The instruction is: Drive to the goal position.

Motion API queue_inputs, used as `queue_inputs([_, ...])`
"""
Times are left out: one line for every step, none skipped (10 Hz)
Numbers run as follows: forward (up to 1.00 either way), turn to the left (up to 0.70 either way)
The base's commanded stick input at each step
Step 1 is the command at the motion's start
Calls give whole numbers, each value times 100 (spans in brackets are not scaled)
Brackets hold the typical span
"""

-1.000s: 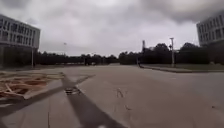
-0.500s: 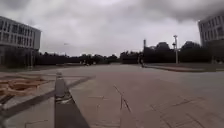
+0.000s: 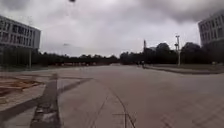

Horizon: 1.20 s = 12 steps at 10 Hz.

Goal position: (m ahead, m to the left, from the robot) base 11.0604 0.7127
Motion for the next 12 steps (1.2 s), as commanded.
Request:
queue_inputs([100,-4])
queue_inputs([100,-1])
queue_inputs([100,2])
queue_inputs([100,0])
queue_inputs([100,-1])
queue_inputs([100,-3])
queue_inputs([100,-4])
queue_inputs([100,-4])
queue_inputs([100,-4])
queue_inputs([100,-4])
queue_inputs([100,-4])
queue_inputs([100,-4])
